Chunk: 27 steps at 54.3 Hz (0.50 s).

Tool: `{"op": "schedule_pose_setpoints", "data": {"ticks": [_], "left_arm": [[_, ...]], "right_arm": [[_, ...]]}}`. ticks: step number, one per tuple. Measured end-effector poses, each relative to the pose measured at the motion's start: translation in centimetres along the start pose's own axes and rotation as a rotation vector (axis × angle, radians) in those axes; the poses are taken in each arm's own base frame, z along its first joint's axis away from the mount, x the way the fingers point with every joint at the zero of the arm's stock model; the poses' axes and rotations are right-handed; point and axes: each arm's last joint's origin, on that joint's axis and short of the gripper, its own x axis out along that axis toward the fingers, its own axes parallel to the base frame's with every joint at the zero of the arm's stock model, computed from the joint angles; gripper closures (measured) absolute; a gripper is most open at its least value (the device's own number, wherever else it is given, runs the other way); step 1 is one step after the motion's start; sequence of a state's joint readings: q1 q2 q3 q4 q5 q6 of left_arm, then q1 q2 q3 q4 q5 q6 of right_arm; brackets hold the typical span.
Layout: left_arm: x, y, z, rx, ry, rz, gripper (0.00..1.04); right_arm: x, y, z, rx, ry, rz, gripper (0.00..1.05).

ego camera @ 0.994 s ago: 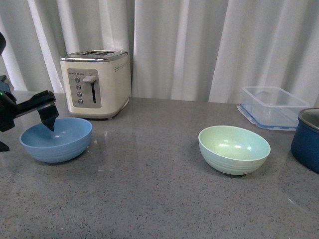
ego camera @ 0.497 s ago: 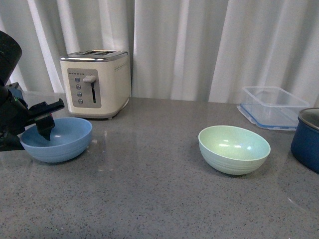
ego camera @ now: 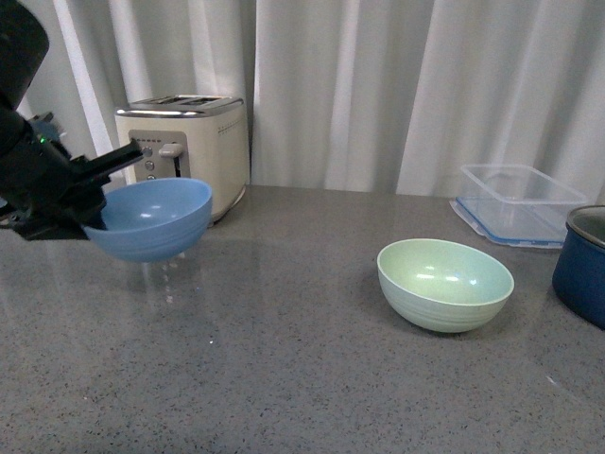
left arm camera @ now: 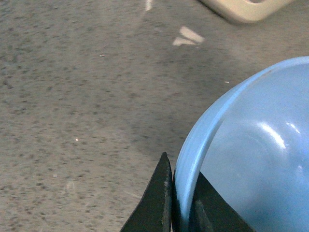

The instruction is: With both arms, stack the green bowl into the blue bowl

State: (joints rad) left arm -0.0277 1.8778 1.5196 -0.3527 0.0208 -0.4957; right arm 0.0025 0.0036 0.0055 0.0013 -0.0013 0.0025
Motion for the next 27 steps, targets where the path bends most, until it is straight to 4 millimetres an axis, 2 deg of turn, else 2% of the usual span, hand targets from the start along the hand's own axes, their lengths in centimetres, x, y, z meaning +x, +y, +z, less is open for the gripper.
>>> {"op": "schedule_pose_setpoints", "data": {"ticks": [10,19,27], "left_arm": [[-0.7,-4.6,-1.0,0.069,0.000,-0.073,1.01],[0.6,-8.3,-3.2,0.142,0.042,-0.103,1.01],[2.0,-9.5,-5.1,0.188,0.072,-0.081,1.01]], "right_arm": [[0.0,0.0,0.0,0.000,0.000,0.000,0.10],[0.0,0.0,0.0,0.000,0.000,0.000,0.10],[0.0,0.0,0.0,0.000,0.000,0.000,0.10]]}}
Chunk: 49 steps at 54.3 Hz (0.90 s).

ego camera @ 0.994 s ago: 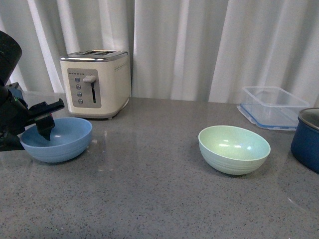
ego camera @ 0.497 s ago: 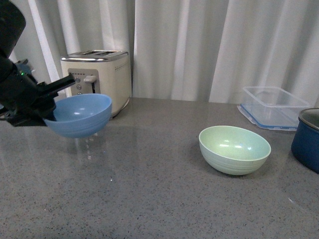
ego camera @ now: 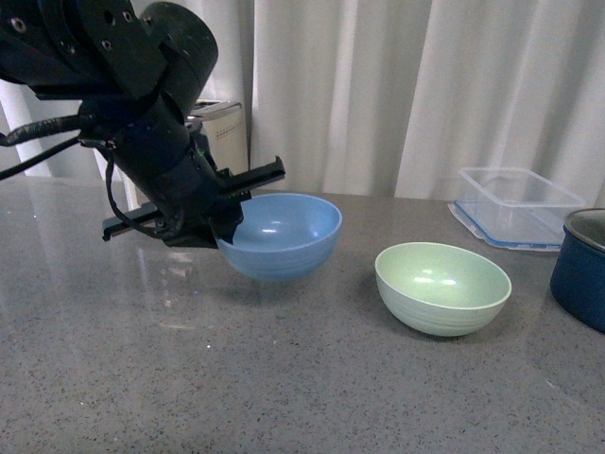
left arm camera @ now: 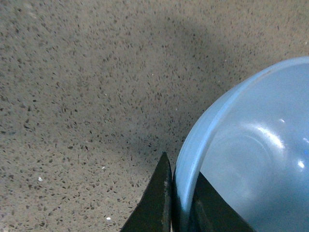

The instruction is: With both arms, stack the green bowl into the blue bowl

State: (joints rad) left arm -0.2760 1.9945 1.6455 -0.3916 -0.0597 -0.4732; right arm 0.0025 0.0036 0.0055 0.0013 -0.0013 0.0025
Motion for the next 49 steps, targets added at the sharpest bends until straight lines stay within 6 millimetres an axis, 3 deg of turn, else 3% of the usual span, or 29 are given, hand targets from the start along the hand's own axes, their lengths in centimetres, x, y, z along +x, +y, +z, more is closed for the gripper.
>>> {"op": "schedule_pose_setpoints", "data": {"ticks": [24,29,38,44,49], "left_arm": [[2.1,-0.9,-1.9,0.030,0.047,0.025,1.01],[2.2,-0.9,-2.1,0.034,0.054,0.022,0.82],[1.8,-0.7,-2.1,0.037,0.053,0.009,0.59],[0.5,-0.5,-1.7,0.057,0.024,-0.015,0.43],[-1.8,-0.1,-0.8,0.080,-0.061,-0.042,0.28]], "right_arm": [[0.0,0.0,0.0,0.000,0.000,0.000,0.10],[0.0,0.0,0.0,0.000,0.000,0.000,0.10],[0.0,0.0,0.0,0.000,0.000,0.000,0.10],[0.0,0.0,0.0,0.000,0.000,0.000,0.10],[0.0,0.0,0.0,0.000,0.000,0.000,0.10]]}}
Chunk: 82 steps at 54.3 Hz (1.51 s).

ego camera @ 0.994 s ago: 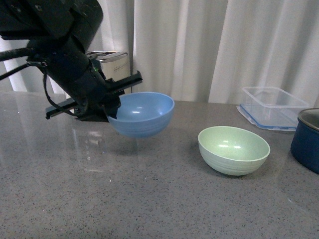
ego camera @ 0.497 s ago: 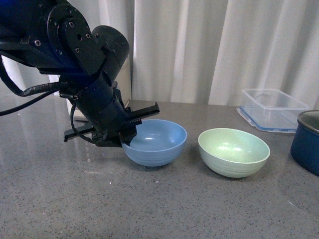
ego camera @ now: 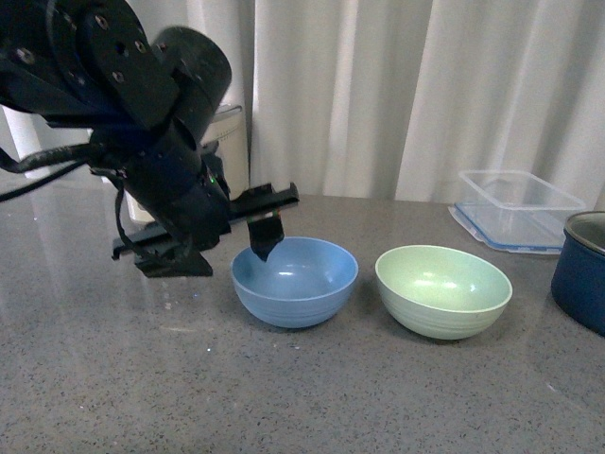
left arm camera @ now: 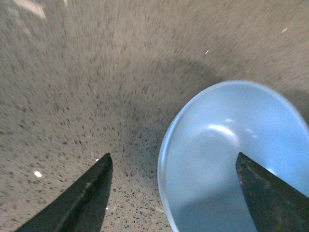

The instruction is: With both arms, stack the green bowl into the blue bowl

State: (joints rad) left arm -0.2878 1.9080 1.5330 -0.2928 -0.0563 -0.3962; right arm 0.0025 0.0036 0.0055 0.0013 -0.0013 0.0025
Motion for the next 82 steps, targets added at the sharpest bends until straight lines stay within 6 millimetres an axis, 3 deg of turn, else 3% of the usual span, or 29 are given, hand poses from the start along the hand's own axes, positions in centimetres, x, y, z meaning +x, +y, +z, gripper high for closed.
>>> {"op": "schedule_pose_setpoints", "data": {"ticks": [7,10,15,18,26,37,51,64,82], "left_arm": [[-4.8,1.0,1.6,0.061,-0.225,-0.030,0.09],[-6.6,1.4,1.8,0.087,-0.325,-0.017,0.05],[-10.2,3.0,1.3,0.169,-0.643,0.049,0.22],[-11.5,4.6,-0.9,0.202,-0.747,0.056,0.37],[-11.1,7.7,-6.7,0.244,-0.688,0.078,0.63],[-13.0,10.1,-11.3,0.255,-0.694,0.082,1.01],[-14.6,12.1,-15.7,0.259,-0.677,0.085,1.01],[-16.0,13.7,-17.9,0.256,-0.686,0.091,1.01],[-17.5,14.1,-20.6,0.257,-0.684,0.088,1.01]], "right_arm": [[0.0,0.0,0.0,0.000,0.000,0.000,0.10],[0.0,0.0,0.0,0.000,0.000,0.000,0.10],[0.0,0.0,0.0,0.000,0.000,0.000,0.10],[0.0,0.0,0.0,0.000,0.000,0.000,0.10],[0.0,0.0,0.0,0.000,0.000,0.000,0.10],[0.0,0.0,0.0,0.000,0.000,0.000,0.10],[0.0,0.0,0.0,0.000,0.000,0.000,0.10],[0.0,0.0,0.0,0.000,0.000,0.000,0.10],[0.0,0.0,0.0,0.000,0.000,0.000,0.10]]}}
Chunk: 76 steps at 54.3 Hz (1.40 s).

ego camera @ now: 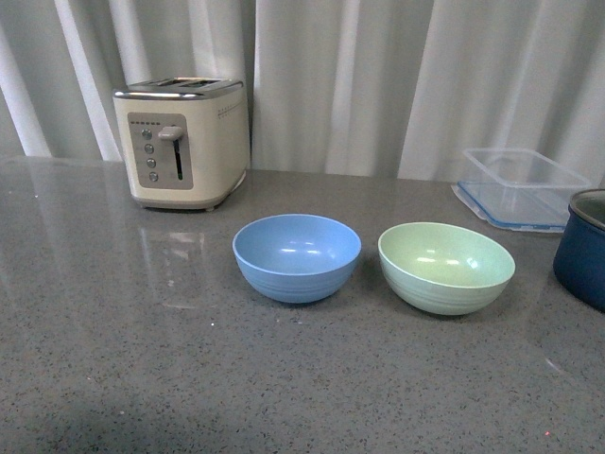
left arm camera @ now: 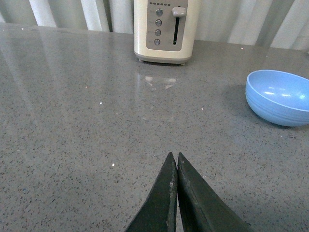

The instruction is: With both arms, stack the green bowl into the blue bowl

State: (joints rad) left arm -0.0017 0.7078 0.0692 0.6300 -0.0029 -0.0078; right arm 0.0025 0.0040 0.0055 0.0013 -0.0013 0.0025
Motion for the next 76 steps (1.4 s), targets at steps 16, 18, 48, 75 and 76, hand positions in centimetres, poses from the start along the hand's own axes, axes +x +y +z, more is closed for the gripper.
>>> {"op": "schedule_pose_setpoints", "data": {"ticks": [16,18,48,75,76], "left_arm": [[-1.2,0.0,-0.6,0.000,-0.019,-0.003,1.01],[-1.4,0.0,-0.6,0.000,-0.020,-0.002,1.01],[-3.2,0.0,-0.2,0.000,-0.036,-0.003,1.01],[-4.6,0.0,-0.6,0.000,-0.012,-0.003,1.01],[-4.7,0.0,-0.7,0.000,-0.003,-0.003,1.01]], "right_arm": [[0.0,0.0,0.0,0.000,0.000,0.000,0.10],[0.0,0.0,0.0,0.000,0.000,0.000,0.10],[0.0,0.0,0.0,0.000,0.000,0.000,0.10],[0.0,0.0,0.0,0.000,0.000,0.000,0.10],[0.0,0.0,0.0,0.000,0.000,0.000,0.10]]}}
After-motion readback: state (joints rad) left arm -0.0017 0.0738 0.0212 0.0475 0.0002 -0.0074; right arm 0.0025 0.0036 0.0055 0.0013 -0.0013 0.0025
